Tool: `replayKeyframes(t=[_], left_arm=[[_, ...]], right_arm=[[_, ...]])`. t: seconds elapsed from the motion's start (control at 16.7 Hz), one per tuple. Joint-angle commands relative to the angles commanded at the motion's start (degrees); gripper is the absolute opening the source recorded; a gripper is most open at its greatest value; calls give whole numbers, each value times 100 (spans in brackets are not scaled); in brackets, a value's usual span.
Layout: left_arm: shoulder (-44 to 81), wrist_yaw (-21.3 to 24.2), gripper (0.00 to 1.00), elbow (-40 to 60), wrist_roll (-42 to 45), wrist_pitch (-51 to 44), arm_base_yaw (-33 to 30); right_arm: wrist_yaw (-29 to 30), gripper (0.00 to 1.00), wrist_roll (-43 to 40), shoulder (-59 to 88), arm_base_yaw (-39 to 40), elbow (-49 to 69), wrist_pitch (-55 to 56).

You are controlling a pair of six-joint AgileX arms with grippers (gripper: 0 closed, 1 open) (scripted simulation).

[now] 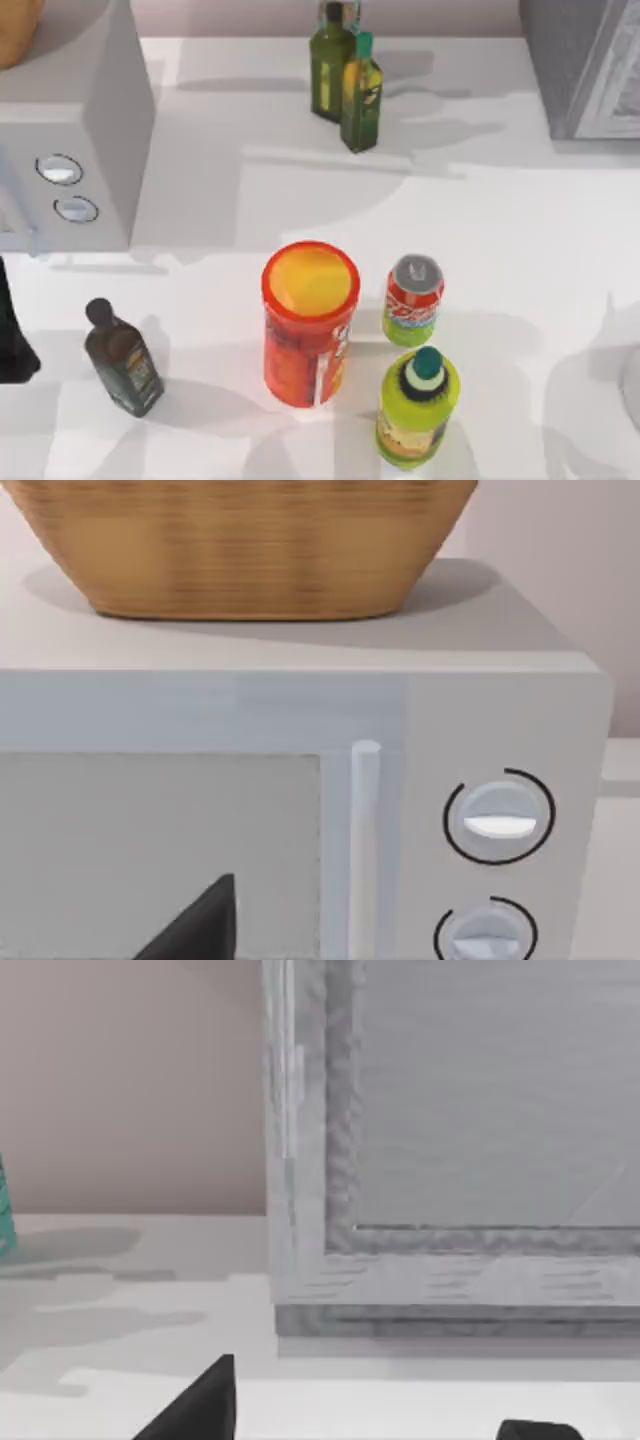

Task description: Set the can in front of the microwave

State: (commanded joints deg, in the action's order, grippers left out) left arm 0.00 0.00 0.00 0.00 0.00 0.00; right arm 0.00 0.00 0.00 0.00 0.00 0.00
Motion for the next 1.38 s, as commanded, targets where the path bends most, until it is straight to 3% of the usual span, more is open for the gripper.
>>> replayKeyframes(t=[0.3, 0.54, 1.38], left_arm=[[349, 15, 100, 345, -11, -267, -171], [1652, 34, 100, 1635, -50, -1192, -719], [10474, 13, 100, 10080, -192, -6631, -3716]], right_arm=[[0, 100, 0, 0, 0, 0, 0], [0, 100, 0, 0, 0, 0, 0], [0, 100, 0, 0, 0, 0, 0]])
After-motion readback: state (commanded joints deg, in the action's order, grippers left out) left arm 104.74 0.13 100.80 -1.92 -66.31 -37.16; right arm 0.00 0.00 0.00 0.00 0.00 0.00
